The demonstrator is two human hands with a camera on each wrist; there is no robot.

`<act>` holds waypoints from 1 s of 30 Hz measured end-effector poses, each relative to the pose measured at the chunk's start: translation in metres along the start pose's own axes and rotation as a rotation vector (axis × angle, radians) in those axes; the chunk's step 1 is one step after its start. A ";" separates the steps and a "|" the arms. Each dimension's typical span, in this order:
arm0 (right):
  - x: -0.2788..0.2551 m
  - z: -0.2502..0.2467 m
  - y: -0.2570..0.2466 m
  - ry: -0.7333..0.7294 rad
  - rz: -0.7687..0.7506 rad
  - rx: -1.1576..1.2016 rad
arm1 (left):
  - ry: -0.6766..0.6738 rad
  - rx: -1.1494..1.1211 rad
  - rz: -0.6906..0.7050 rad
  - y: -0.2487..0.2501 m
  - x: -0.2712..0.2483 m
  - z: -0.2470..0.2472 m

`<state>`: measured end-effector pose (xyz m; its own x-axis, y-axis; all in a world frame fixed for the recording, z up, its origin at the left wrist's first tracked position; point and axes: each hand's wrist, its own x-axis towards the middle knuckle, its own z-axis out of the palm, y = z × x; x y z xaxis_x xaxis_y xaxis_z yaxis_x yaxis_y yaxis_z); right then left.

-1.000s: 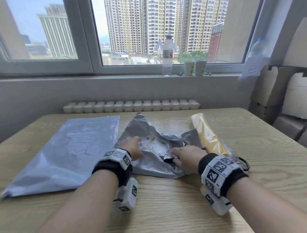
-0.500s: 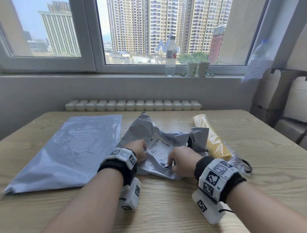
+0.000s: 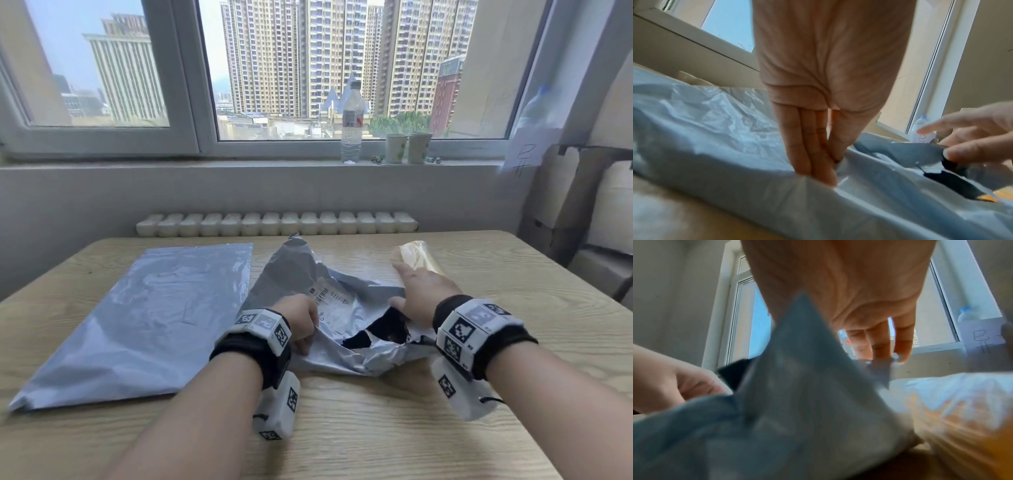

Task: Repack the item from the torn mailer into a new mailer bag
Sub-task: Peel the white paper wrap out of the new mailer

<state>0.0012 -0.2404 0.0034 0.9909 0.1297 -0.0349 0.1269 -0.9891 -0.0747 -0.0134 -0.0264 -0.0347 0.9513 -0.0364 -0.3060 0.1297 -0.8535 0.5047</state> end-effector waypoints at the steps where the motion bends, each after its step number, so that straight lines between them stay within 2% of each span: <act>1: 0.000 0.001 0.002 -0.005 0.008 -0.026 | 0.031 0.019 0.014 0.002 -0.001 -0.003; 3: -0.001 0.003 0.002 -0.018 0.005 -0.022 | 0.126 0.093 0.036 0.004 -0.003 -0.010; 10: -0.009 -0.019 0.000 0.024 -0.022 0.265 | 0.370 0.181 0.083 0.013 -0.006 -0.043; 18: -0.013 -0.038 0.001 0.082 0.008 0.701 | 0.613 0.076 0.134 0.025 -0.011 -0.070; 22: -0.021 -0.037 -0.003 0.104 -0.038 0.789 | 0.566 0.013 0.150 0.033 -0.014 -0.067; 26: -0.032 -0.048 -0.008 0.208 -0.081 0.982 | 0.435 0.082 0.190 0.042 -0.025 -0.060; 28: -0.034 -0.050 -0.008 0.210 -0.045 1.090 | 0.381 0.113 0.178 0.045 -0.029 -0.057; 30: -0.034 -0.047 -0.008 0.149 0.049 1.253 | 0.379 0.113 0.154 0.044 -0.029 -0.055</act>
<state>-0.0310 -0.2402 0.0521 0.9991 0.0049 0.0418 0.0418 -0.2374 -0.9705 -0.0197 -0.0344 0.0413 0.9954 0.0078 0.0958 -0.0336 -0.9054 0.4233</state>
